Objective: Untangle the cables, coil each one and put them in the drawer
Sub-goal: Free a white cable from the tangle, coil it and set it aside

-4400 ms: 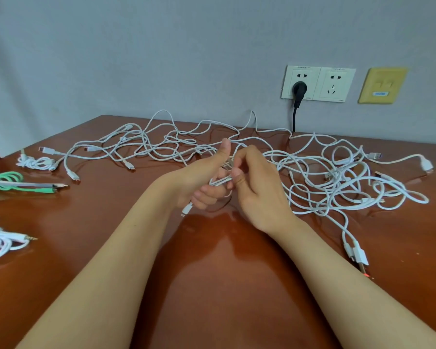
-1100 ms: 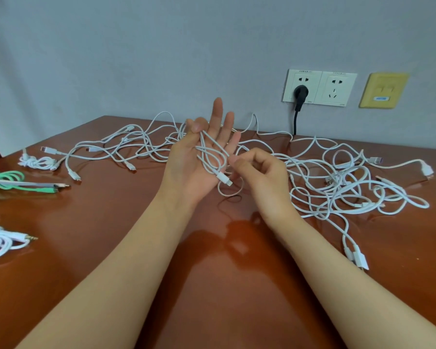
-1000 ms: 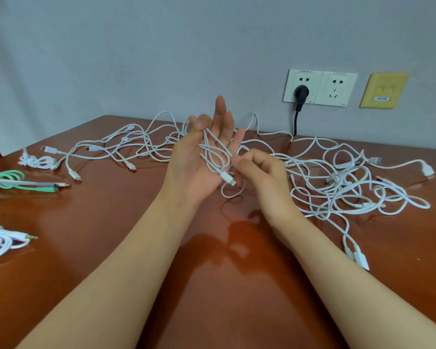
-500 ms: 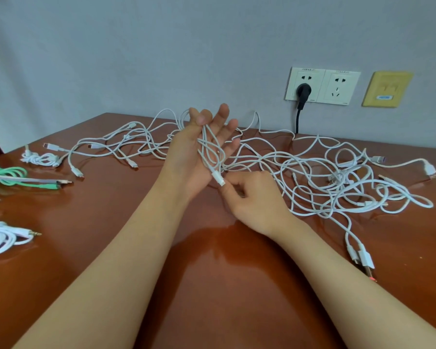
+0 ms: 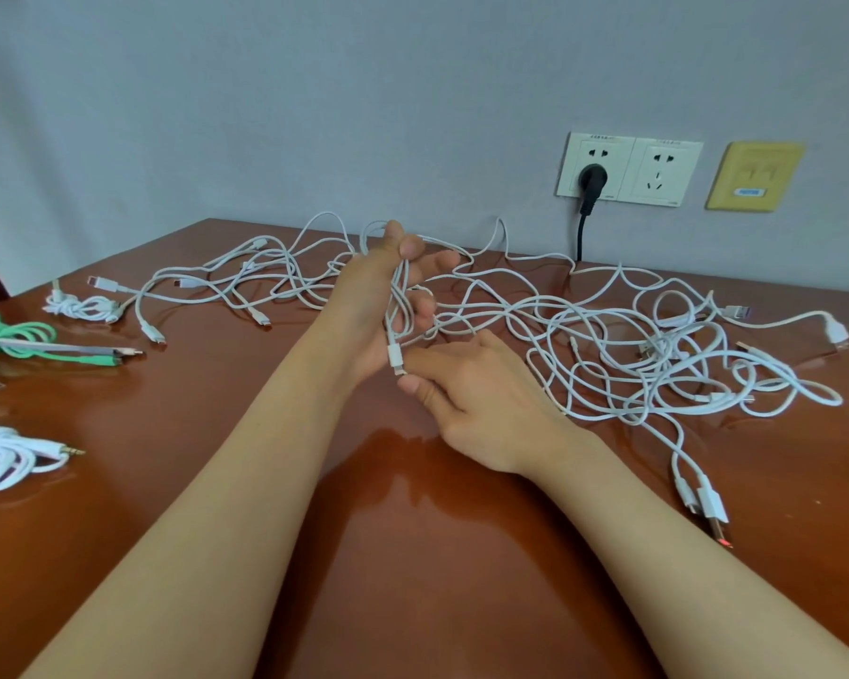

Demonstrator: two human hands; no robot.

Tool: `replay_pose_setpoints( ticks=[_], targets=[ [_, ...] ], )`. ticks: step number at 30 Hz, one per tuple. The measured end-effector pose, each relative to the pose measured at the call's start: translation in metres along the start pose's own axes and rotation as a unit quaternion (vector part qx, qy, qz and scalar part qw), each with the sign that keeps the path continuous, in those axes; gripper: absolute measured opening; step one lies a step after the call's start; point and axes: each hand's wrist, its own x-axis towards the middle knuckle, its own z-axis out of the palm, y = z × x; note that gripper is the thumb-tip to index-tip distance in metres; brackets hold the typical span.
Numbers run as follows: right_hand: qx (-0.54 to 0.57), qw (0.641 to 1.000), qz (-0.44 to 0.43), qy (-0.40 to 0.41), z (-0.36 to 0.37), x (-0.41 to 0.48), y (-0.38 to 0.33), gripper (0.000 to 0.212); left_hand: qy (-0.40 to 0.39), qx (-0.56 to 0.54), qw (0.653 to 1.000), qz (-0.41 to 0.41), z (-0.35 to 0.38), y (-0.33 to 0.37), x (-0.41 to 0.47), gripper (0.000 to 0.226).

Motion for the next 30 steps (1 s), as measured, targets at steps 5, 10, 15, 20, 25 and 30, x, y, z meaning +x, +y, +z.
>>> replay_pose_setpoints(
  ticks=[5,10,15,20,25,30],
  targets=[
    [0.069,0.987,0.114,0.087,0.001,-0.002,0.01,0.015,0.033,0.023,0.999,-0.021,-0.005,0.001,0.004,0.039],
    [0.121,0.963,0.177,0.165,-0.001,-0.001,0.01,0.005,0.022,0.064,0.996,-0.051,-0.004,-0.004,0.004,0.042],
    [0.138,0.963,0.157,0.168,-0.001,0.0,0.014,0.003,-0.013,0.054,0.997,-0.054,-0.006,-0.007,0.003,0.043],
    [0.223,0.945,0.188,0.148,-0.003,0.003,0.013,0.011,-0.041,0.086,0.993,-0.066,-0.007,-0.007,0.002,0.042],
    [0.413,0.87,0.266,0.051,-0.012,0.002,0.014,0.03,-0.056,0.08,0.995,-0.016,-0.005,-0.005,0.001,0.041],
    [0.476,0.821,0.313,0.026,-0.009,0.001,0.013,0.026,-0.103,0.007,0.994,-0.037,-0.006,-0.006,0.002,0.042]
  ],
)
